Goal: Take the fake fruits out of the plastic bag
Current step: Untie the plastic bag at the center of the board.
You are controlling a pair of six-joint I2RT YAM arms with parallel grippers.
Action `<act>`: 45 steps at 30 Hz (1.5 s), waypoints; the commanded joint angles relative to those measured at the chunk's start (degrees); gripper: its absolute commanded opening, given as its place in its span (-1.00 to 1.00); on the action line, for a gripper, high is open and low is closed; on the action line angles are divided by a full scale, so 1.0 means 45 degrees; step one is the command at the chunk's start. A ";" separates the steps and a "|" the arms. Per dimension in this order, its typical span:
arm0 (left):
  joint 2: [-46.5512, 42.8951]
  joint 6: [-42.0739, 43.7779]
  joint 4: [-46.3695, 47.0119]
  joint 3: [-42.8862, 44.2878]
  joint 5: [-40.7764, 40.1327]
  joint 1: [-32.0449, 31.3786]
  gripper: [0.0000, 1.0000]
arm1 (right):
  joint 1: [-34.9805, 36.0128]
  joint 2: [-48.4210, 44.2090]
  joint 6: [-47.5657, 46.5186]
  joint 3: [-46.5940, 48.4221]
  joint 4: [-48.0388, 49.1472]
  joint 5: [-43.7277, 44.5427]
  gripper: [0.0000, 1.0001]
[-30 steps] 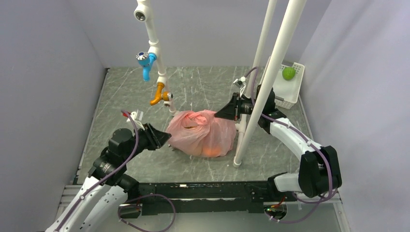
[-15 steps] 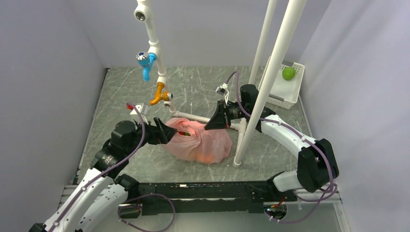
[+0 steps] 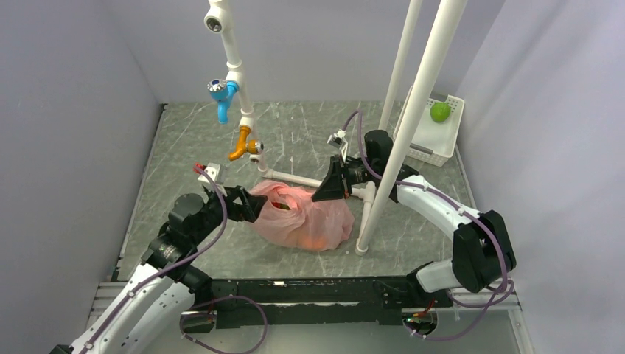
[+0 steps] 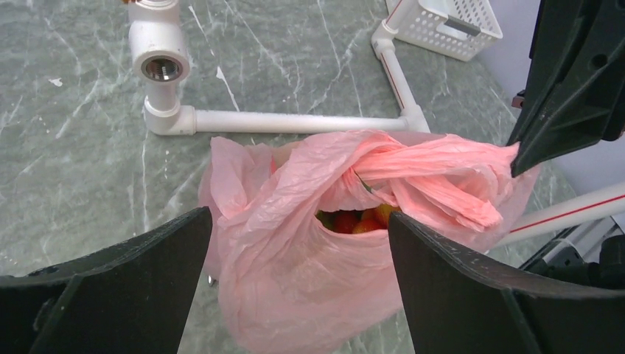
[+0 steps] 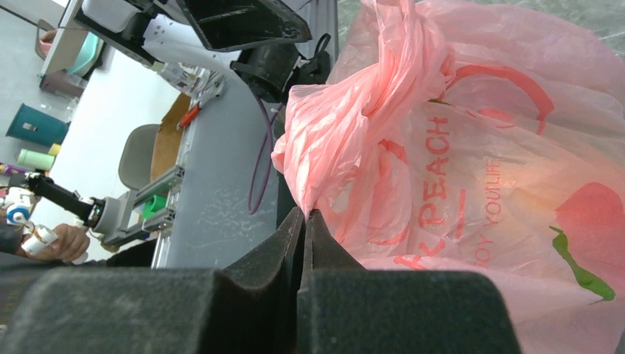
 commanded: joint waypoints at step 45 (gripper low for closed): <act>-0.0646 -0.5247 0.3586 -0.3057 0.0626 -0.0026 -1.00 | 0.0722 -0.0175 0.1047 0.0125 0.1030 0.4844 0.54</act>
